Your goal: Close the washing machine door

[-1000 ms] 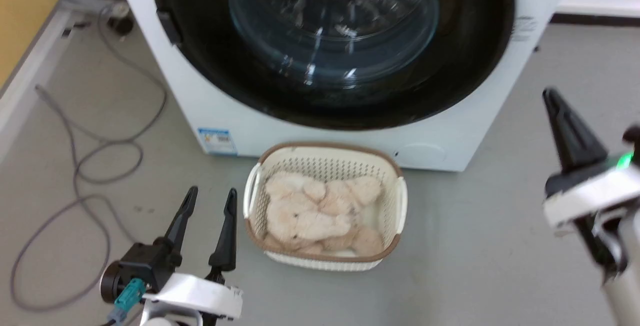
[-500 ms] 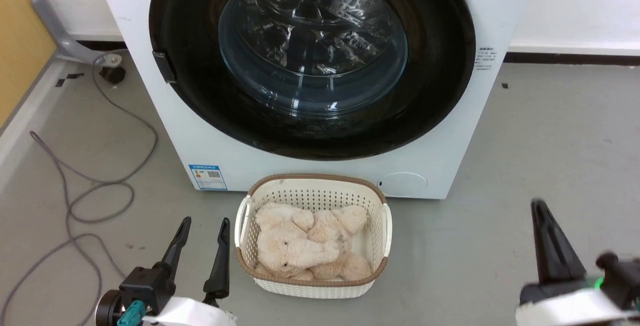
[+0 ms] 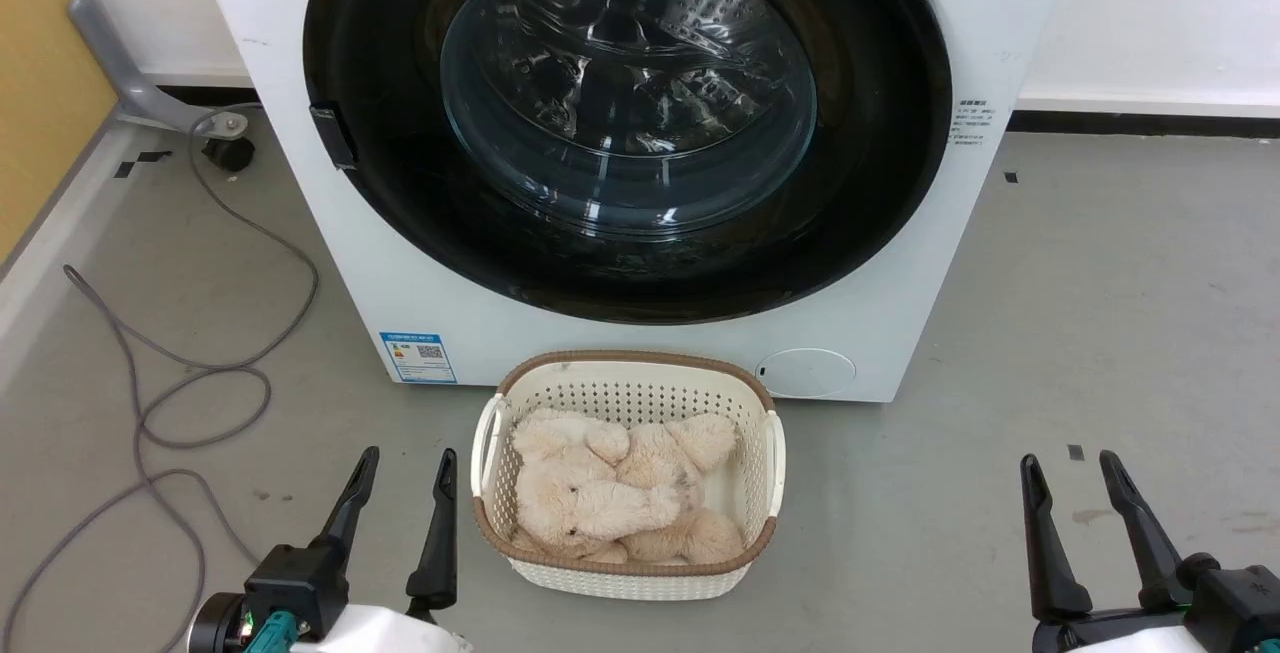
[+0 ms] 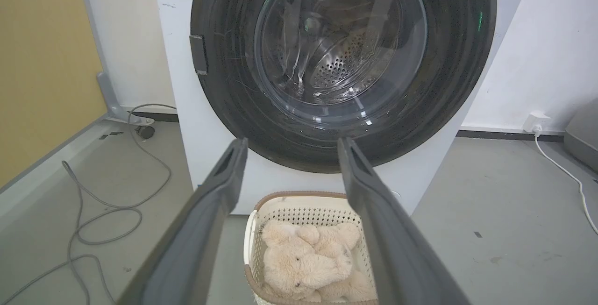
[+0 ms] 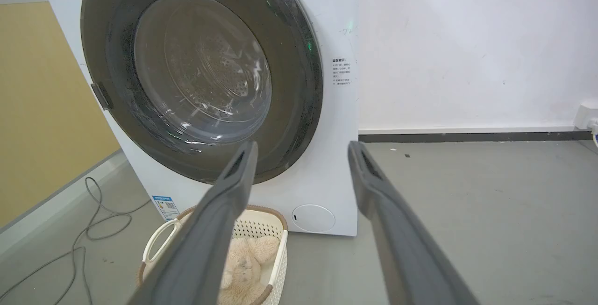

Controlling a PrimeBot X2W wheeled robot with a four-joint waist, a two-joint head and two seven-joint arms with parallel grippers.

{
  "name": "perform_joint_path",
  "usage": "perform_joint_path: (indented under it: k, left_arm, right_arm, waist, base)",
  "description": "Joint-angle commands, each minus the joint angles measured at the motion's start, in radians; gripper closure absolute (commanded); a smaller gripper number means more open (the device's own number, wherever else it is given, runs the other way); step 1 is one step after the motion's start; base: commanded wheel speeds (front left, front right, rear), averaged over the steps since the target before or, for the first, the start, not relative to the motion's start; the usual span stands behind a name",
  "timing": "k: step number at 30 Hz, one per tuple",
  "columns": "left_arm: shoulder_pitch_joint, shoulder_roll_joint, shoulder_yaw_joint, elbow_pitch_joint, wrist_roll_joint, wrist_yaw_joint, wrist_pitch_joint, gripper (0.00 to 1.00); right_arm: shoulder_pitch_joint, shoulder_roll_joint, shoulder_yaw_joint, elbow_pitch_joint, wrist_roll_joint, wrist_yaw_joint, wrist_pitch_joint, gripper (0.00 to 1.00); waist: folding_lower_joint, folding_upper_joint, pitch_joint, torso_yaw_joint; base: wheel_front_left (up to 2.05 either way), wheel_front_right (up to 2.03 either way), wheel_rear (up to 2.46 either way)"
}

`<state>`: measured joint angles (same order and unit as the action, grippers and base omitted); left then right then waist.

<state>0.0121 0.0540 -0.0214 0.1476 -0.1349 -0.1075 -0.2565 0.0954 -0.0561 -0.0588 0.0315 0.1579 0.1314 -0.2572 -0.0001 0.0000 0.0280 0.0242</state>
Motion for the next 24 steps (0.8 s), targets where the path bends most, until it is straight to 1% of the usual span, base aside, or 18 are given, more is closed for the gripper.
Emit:
perform_joint_path:
  k: [1,10,11,14,24]
  left_arm:
    - [0.008,-0.001,0.002,0.002,0.004,0.003,-0.005,0.0]
    - [0.001,-0.002,0.008,0.003,0.009,0.004,-0.005,0.0]
    - [0.001,-0.002,0.008,0.004,0.01,0.005,-0.005,1.0]
    - [0.0,-0.001,0.004,0.002,0.004,0.0,0.001,1.0]
    - [-0.001,-0.001,0.006,-0.01,0.014,0.008,0.021,1.0]
  right_arm:
    - [0.008,0.005,0.0,-0.001,0.001,-0.001,-0.004,0.0]
    - [0.002,0.006,0.008,-0.008,0.015,-0.001,-0.004,0.0]
    - [0.001,0.006,0.01,-0.01,0.016,-0.001,-0.005,1.0]
    - [-0.001,0.001,0.008,-0.004,0.005,0.0,0.001,1.0]
    - [-0.008,0.001,0.011,-0.006,-0.007,0.0,0.02,1.0]
  waist:
    - [0.0001,0.0,0.001,0.0]
    - [0.0001,0.0,0.006,-0.001]
    - [0.0001,0.0,0.008,-0.001]
    - [0.0001,0.0,0.008,-0.001]
    - [0.0001,0.0,0.005,-0.002]
  base:
    - [0.0,0.0,0.0]
    - [0.0,0.0,0.0]
    - [0.0,0.0,0.0]
    - [0.0,0.0,0.0]
    - [0.0,0.0,0.0]
